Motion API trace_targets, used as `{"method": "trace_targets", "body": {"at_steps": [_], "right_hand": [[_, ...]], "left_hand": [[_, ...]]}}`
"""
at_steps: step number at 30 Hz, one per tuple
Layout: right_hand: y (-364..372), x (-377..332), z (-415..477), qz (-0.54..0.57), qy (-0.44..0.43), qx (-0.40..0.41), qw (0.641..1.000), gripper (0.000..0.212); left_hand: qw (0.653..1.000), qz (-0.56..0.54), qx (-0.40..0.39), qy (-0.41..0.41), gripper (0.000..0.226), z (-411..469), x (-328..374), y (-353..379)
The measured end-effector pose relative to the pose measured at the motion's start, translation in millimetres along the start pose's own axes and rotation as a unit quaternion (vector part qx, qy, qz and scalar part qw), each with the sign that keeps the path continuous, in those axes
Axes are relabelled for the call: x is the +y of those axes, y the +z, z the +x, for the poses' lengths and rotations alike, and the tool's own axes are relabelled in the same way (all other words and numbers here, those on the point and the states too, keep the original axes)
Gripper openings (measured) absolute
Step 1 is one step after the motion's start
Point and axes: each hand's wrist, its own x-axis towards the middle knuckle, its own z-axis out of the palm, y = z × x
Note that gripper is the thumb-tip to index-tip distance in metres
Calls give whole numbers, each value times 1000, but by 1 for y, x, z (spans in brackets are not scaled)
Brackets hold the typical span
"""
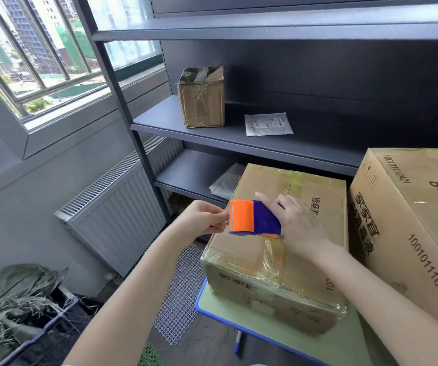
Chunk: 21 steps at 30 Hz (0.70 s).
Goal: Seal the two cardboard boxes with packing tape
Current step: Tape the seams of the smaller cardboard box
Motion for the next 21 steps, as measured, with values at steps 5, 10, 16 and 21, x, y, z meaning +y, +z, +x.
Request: {"method": "trace_targets", "body": {"at_steps": [5, 10, 16, 21], "right_hand": [[-9, -7, -15, 26, 41, -70, 996, 75], [-13, -21, -19, 44, 70, -86, 993, 82], [-10, -29, -20, 125, 126, -118, 977, 82], [-8, -38, -22, 157, 123, -109, 974, 78]], "left_hand": [[998, -2, -49, -35, 27, -5, -2, -8], [991, -32, -111, -62, 32, -9, -5, -21], [982, -96, -129, -95, 20, -12, -11, -37], [984, -112, -98, -100, 11, -13, -12, -47]]}}
